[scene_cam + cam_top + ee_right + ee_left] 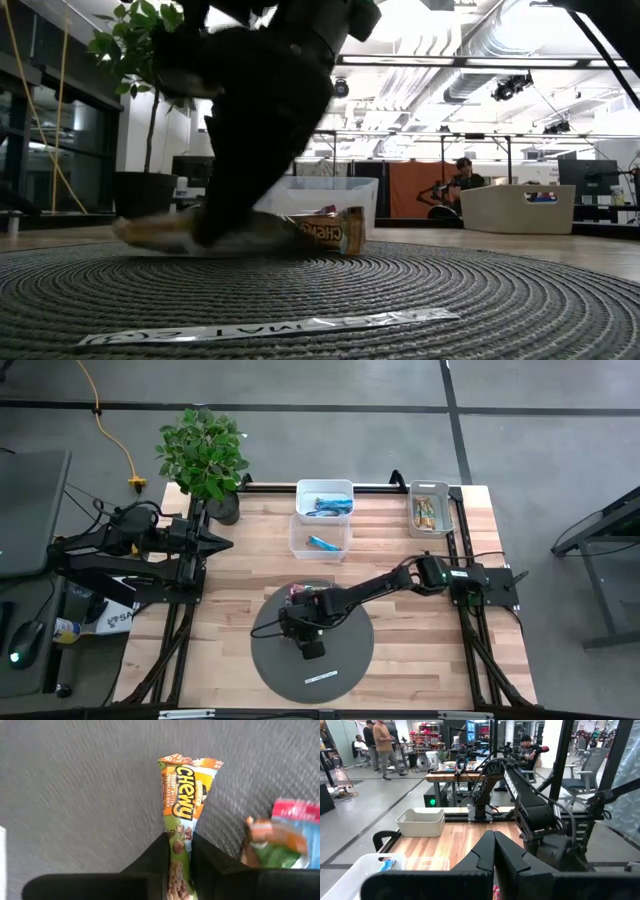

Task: Pick and place Granola Bars by type
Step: Put the yellow granola bar into the gray bin

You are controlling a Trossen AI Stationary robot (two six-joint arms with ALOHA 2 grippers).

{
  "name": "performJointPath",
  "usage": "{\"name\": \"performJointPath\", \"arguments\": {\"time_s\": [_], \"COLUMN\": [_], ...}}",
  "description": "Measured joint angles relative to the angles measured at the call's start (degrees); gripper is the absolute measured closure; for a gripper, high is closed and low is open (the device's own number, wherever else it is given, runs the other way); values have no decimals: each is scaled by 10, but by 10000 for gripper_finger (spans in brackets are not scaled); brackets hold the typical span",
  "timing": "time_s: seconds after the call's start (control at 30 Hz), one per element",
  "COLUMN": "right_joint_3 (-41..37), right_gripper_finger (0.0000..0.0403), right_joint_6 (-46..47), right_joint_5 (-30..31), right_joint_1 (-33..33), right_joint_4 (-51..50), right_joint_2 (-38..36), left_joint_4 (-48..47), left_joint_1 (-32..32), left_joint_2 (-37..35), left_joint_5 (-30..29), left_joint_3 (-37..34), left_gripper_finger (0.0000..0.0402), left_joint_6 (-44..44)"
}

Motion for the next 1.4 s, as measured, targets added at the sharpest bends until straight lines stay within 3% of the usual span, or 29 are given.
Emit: {"name": "performJointPath", "arguments": {"time_s": [0.23,0.57,0.7,0.8,1.03,1.4], "right_joint_3": [63,236,191,189,190,190], "right_gripper_finger": [356,361,358,356,363,363], "right_joint_6": [2,12,48,53,25,-14], "right_joint_5": [-33,-106,-131,-123,-29,262], "right_joint_1": [-8,-16,-16,-13,-2,0], "right_joint_4": [5,-23,62,71,62,-106], "right_joint_2": [-2,-7,-63,-94,-169,-297], "left_joint_4": [0,0,0,1,0,0], "left_joint_1": [0,0,0,0,0,0], "left_joint_2": [0,0,0,0,0,0], "left_joint_5": [0,0,0,0,0,0], "left_joint_3": [0,0,0,0,0,0], "left_gripper_finger": [401,401,401,401,401,401], "left_joint_6": [0,0,0,0,0,0]}}
